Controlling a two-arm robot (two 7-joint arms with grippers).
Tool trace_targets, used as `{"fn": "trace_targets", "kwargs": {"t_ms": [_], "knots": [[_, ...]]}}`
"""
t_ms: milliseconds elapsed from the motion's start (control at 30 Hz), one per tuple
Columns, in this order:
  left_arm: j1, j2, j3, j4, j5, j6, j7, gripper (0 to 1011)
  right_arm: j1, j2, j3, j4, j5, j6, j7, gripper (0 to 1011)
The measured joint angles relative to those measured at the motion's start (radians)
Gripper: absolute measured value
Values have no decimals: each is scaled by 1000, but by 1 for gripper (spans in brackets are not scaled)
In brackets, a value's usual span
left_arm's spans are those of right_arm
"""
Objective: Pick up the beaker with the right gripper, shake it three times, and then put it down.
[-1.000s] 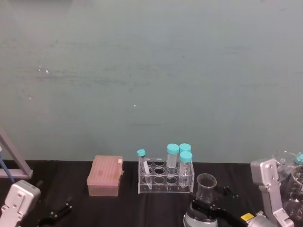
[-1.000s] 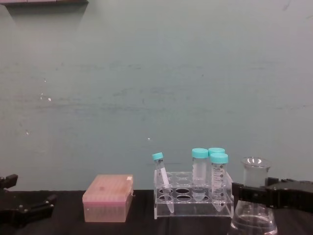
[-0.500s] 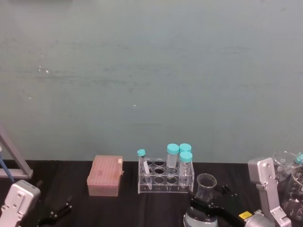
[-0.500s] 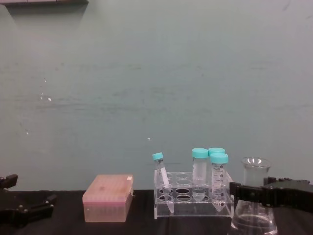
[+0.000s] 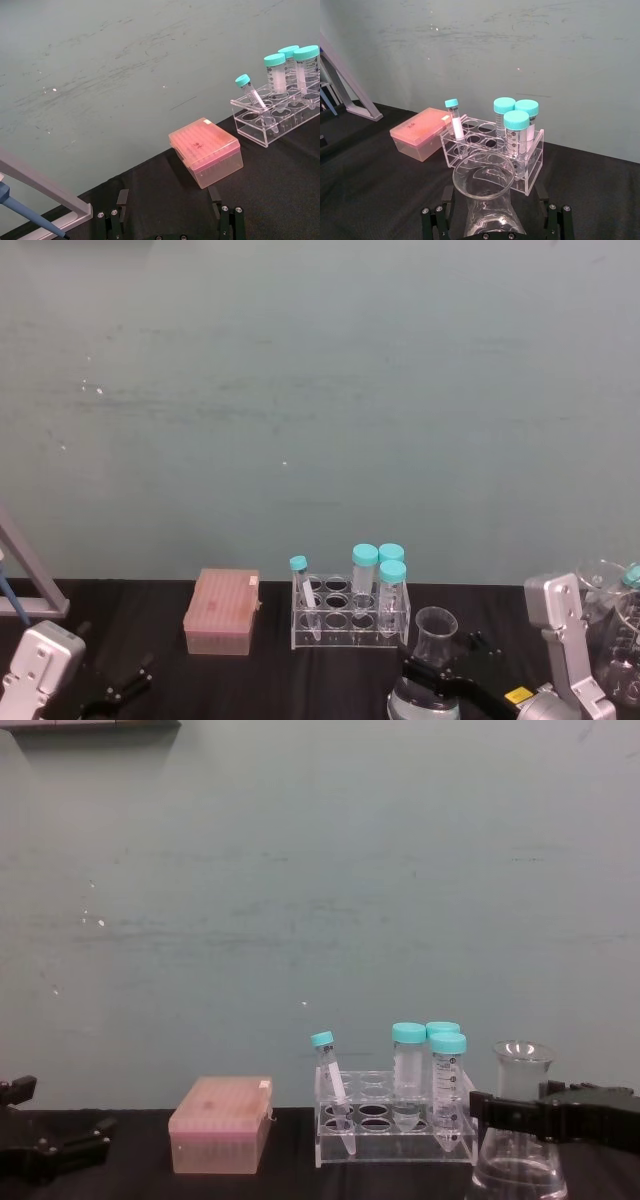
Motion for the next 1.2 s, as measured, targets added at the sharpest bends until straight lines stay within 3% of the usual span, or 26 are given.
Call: {"fn": "trace_targets", "kwargs": {"t_ms": [500, 1200], "knots": [[0, 0, 0, 0, 0, 0, 0, 1000, -8, -5, 11, -5, -10, -29, 14, 1000], [0, 0, 0, 0, 0, 0, 0, 1000, -2, -23, 23, -2, -29, -24, 10, 1000]]}}
